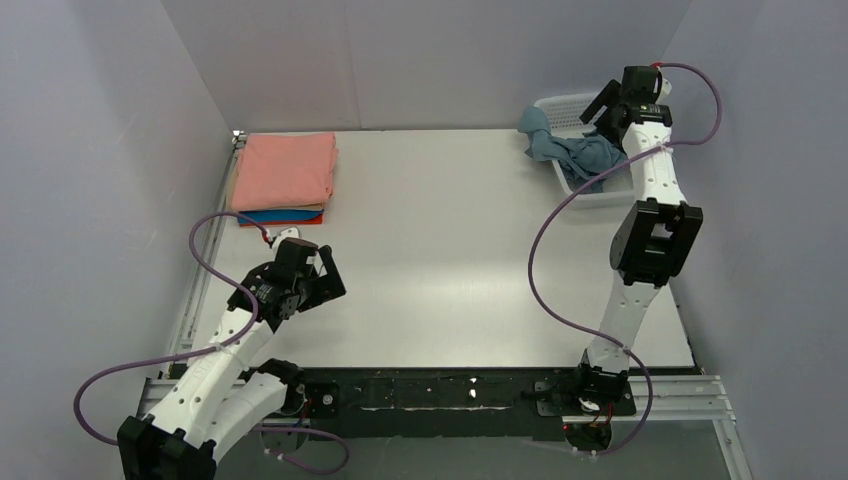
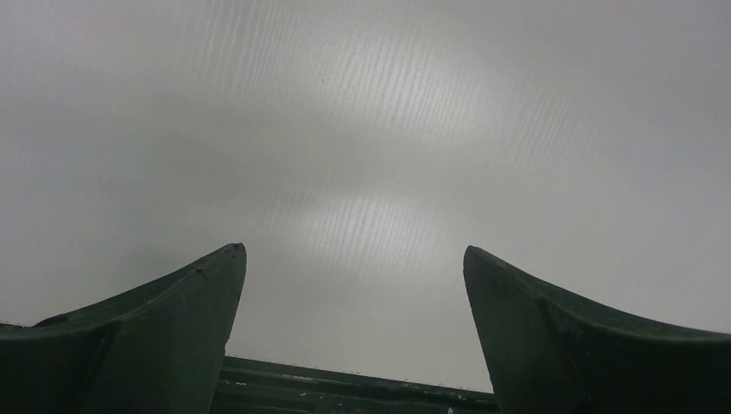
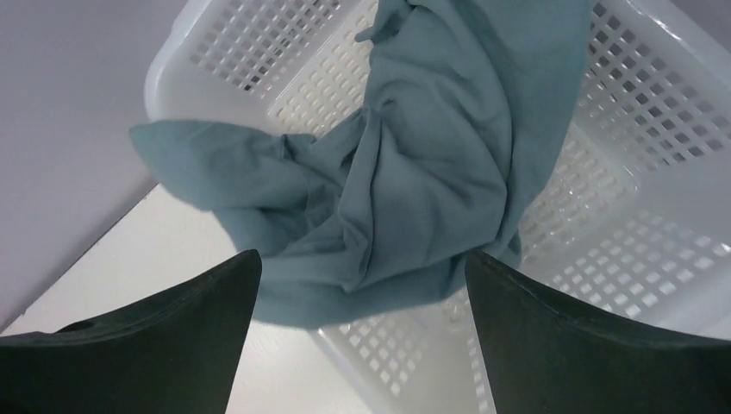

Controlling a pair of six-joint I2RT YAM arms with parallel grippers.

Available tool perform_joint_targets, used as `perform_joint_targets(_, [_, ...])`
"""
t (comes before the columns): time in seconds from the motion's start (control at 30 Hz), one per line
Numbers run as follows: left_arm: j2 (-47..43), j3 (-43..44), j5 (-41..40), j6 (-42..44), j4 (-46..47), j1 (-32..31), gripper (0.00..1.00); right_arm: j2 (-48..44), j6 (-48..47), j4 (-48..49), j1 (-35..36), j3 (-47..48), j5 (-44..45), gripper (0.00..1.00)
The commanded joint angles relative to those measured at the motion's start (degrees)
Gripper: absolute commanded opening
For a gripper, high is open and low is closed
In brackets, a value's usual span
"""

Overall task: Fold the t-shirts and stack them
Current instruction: Grab crumpled tshirt from bin with the right arm

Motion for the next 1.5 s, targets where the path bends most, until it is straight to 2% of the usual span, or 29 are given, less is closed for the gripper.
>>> perform_joint_targets(0.0, [1.15, 0.31, -1.96, 0.44, -3.14, 0.07, 0.98, 9.43, 1.48, -3.68, -1.42, 10.11, -0.45, 0.96])
perform_joint_targets(0.13, [1.20, 0.27, -2.15, 0.33, -3.32, 0.08, 0.98, 16.98, 2.58, -2.16, -2.43, 14.02, -2.36, 0.94])
perform_joint_targets(0.33, [1.43, 0.13, -2.56, 0.10, -3.49, 0.07, 0.98, 22.83, 3.58, 0.54, -2.57, 14.78, -3.44, 0.91])
perform_joint_targets(0.43, [1.75, 0.51, -2.79, -0.32, -3.92, 0.07, 0.98, 24.37, 5.24, 1.78, -2.55, 14.78, -5.22, 0.85])
perform_joint_targets(0.47, [1.93, 0.59, -2.77, -0.42, -4.08, 0.07, 0.98, 24.80, 5.42, 2.65, -2.60, 14.77, -6.49, 0.80])
perform_joint_targets(0.5, [1.99, 0.65, -2.71, -0.42, -4.33, 0.07, 0.98, 25.18, 5.42, 3.66, -2.55, 14.77, -7.83, 0.69])
perform_joint_targets(0.63, [1.78, 1.05, -2.65, -0.45, -4.97, 0.06, 0.98, 25.36, 5.71, 5.05, -2.79, 16.12, -12.12, 0.05])
perform_joint_targets(0.67, [1.50, 1.04, -2.76, -0.43, -5.16, 0.07, 0.98, 24.52, 5.93, 5.26, -2.76, 15.82, -12.14, 0.01])
perform_joint_targets(0.8, [0.10, 0.46, -2.81, -0.51, -4.91, 0.07, 0.98, 16.51, 5.76, 10.37, -2.76, 9.18, -12.43, 0.01])
perform_joint_targets(0.97, [-1.04, 0.38, -2.10, -0.78, -4.66, 0.07, 0.98, 1.31, 6.67, 21.44, -2.53, -4.51, -14.44, 0.01])
perform_joint_targets(1.07, [-1.49, 0.48, -1.43, -1.19, -4.79, 0.07, 0.98, -7.37, 6.27, 25.02, -1.93, -8.49, -15.02, 0.01])
perform_joint_targets(1.17, [-2.12, 0.44, -0.71, -1.50, -4.88, 0.07, 0.98, -13.03, 4.63, 25.44, -1.15, -7.95, -18.02, 0.01])
perform_joint_targets(1.3, [-3.84, 0.14, -0.35, -2.03, -5.11, 0.07, 0.98, -18.06, 0.59, 20.72, 1.49, -1.80, -28.17, 0.01])
perform_joint_targets(1.47, [-5.91, -0.55, -0.08, -3.03, -5.28, 0.07, 0.98, -23.18, -3.53, 16.44, 8.61, 1.97, -37.29, 0.01])
